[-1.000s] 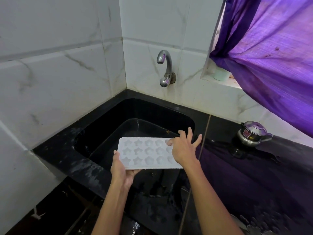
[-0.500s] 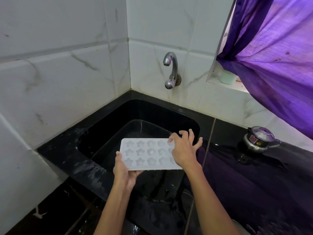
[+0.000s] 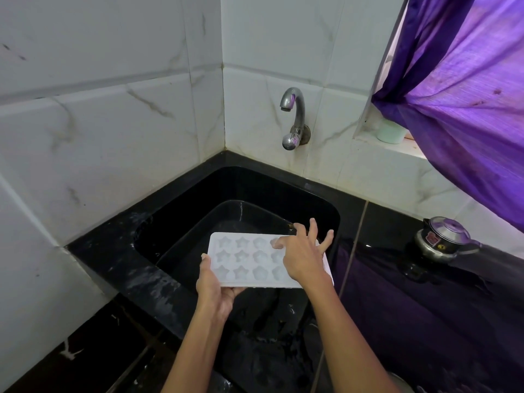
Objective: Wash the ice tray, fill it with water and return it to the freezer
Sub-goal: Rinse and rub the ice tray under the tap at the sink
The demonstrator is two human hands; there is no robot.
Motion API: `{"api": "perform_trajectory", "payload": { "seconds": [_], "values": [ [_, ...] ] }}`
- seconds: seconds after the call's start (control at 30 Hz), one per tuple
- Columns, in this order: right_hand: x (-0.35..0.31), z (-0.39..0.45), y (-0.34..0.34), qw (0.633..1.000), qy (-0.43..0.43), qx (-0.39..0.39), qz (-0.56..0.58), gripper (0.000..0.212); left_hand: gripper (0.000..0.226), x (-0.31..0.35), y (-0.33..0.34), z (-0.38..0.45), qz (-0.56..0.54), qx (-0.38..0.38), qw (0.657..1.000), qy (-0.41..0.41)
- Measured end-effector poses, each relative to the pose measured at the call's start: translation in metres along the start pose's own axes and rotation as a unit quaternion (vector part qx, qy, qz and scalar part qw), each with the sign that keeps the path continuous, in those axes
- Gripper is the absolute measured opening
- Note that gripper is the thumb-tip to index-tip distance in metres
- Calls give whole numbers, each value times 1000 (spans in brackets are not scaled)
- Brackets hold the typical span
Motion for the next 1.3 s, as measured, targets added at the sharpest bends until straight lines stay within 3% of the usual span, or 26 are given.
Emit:
{"api": "perform_trajectory", "payload": {
  "seconds": [0.53, 0.97, 1.3],
  "values": [
    [0, 0, 1, 1000, -8, -12, 19, 76, 44, -3, 4, -1, 3, -5, 1000, 12],
    [-6, 4, -4, 997, -14, 11, 74, 56, 46, -5, 4, 2, 4, -4, 1000, 9],
    [-25, 1, 4, 998, -64, -6, 8, 78, 43, -6, 8, -1, -1, 3, 1000, 11]
  ]
}}
Point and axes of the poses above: each hand's wrist, its own z-axis towards the middle knuckle, its own y-axis out of the palm, x = y × z, the point moved 4 cm from there along z, towards the middle knuckle, and after that the axes turned 13 degrees about y, right-handed, at the moved point
